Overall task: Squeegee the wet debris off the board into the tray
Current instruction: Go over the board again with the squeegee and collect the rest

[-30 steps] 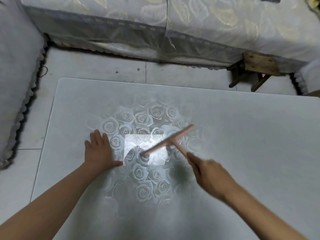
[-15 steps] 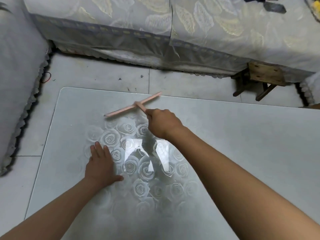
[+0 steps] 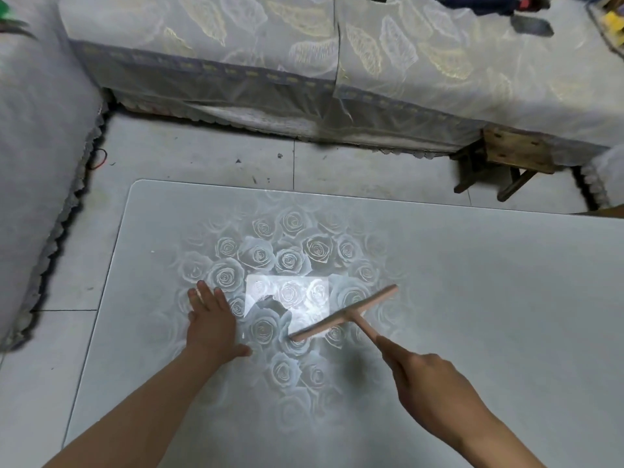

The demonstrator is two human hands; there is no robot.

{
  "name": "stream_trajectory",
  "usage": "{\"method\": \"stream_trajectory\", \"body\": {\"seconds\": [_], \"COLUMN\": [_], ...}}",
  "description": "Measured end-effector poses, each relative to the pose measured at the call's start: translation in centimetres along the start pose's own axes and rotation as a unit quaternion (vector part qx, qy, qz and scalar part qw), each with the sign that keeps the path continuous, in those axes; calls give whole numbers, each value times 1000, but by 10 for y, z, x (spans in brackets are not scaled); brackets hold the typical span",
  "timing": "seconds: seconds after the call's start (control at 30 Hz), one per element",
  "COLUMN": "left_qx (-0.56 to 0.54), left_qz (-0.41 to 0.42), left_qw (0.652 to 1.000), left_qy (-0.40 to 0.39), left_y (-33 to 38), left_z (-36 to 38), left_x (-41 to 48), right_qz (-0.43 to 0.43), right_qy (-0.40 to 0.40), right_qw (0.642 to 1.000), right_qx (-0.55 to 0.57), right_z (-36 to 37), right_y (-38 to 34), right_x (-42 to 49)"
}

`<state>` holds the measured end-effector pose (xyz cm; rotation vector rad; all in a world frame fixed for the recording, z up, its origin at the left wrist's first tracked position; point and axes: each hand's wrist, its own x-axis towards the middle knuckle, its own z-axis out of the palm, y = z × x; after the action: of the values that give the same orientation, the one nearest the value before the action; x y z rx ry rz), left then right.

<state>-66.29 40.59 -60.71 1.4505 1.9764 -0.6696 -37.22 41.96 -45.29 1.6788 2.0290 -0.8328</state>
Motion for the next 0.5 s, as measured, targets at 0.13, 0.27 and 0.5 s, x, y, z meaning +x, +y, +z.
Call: {"method": "stream_trajectory", "body": {"seconds": [0.13,0.27,0.5], "left_qx": [9,-6,4], "left_qz": [0,-8,76], "left_qw": [1000,999,993], "left_qy": [1,53,94], "left_y": [-2,-2,72], "left_z": [-5,-10,-9], "left_x": [2,-14,-84], "right_qz": [-4,-2,27], "right_qy": [45,72,85], "right_qw": [997,992,979], "right_qx": [65,108,181], "right_z": [9,21,41], "right_y": [14,38,107], "right_x": [-33,-78,-149]}}
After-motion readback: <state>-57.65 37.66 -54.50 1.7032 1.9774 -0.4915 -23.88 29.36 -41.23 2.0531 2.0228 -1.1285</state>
